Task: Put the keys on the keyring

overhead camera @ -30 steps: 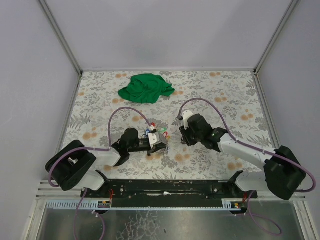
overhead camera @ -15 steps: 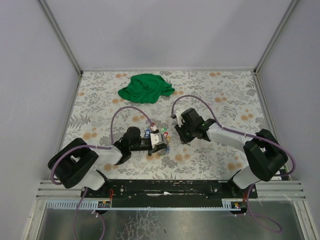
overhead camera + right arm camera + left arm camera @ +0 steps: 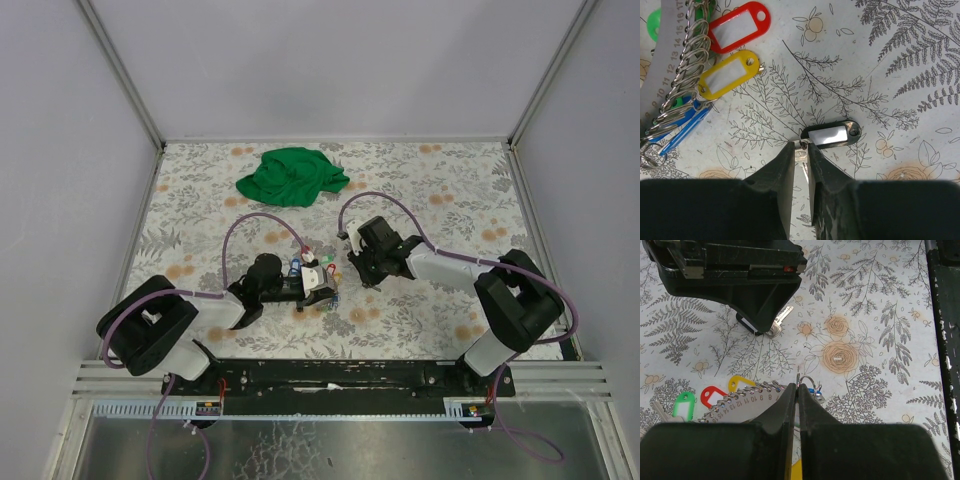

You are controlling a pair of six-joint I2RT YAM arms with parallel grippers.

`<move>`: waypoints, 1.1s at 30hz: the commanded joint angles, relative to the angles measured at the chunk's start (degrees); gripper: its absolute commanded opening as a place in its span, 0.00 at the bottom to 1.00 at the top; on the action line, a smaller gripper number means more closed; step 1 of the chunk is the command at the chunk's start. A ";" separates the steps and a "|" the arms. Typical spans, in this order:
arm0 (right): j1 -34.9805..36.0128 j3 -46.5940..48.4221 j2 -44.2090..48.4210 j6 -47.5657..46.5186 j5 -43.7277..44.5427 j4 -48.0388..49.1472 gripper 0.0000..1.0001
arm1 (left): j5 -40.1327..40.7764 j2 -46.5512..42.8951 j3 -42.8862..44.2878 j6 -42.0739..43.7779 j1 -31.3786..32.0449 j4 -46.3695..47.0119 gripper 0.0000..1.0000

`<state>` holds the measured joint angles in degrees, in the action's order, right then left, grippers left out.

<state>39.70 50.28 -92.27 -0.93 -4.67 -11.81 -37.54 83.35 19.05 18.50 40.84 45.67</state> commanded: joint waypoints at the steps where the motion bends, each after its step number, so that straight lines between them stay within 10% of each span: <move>1: -0.24 2.01 -0.40 -0.88 -0.78 0.53 0.22 | -0.52 0.34 1.50 0.53 0.31 1.35 0.00; 15: -0.24 0.70 -0.92 -2.29 -2.07 1.61 0.03 | -1.36 -0.13 1.30 0.91 0.30 1.39 0.00; 33: 0.09 -14.23 22.64 -17.80 -19.96 12.03 0.00 | -7.26 -4.12 -2.35 2.65 -0.32 5.88 0.00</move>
<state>39.70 37.87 -72.93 -13.67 -18.09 -3.97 -41.89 80.71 17.34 20.01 40.82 46.48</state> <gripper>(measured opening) 0.011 0.010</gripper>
